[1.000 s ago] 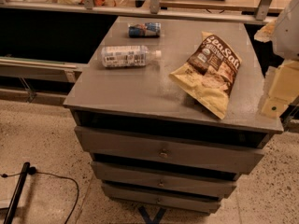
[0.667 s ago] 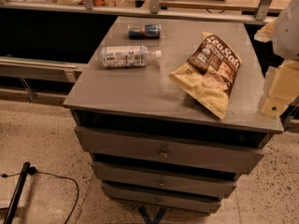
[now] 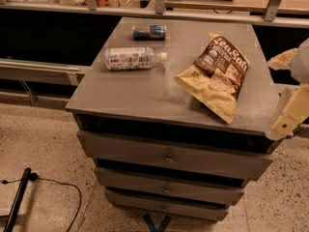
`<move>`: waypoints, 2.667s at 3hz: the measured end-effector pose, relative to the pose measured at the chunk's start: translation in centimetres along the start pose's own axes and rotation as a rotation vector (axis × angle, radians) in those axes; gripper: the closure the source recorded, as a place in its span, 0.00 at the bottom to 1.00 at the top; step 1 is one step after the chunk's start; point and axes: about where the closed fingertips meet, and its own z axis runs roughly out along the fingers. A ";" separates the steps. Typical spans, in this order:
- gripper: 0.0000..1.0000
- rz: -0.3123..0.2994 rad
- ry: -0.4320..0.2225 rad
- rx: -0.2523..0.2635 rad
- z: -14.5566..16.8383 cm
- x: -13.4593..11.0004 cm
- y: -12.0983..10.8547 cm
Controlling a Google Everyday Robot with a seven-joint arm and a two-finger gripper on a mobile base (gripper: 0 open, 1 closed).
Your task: Pick brown chip bag
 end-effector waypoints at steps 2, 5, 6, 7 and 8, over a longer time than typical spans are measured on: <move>0.00 0.008 -0.184 -0.045 3.9 -0.8 -3.0; 0.00 0.352 -0.389 0.176 6.0 1.0 -7.7; 0.00 0.421 -0.432 0.238 5.8 1.5 -8.8; 0.00 0.401 -0.431 0.215 7.0 0.7 -7.9; 0.00 0.374 -0.415 0.151 8.9 -0.5 -5.8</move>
Offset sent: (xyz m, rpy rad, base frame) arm 0.0655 0.0154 -0.0404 0.2860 -0.0640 0.0232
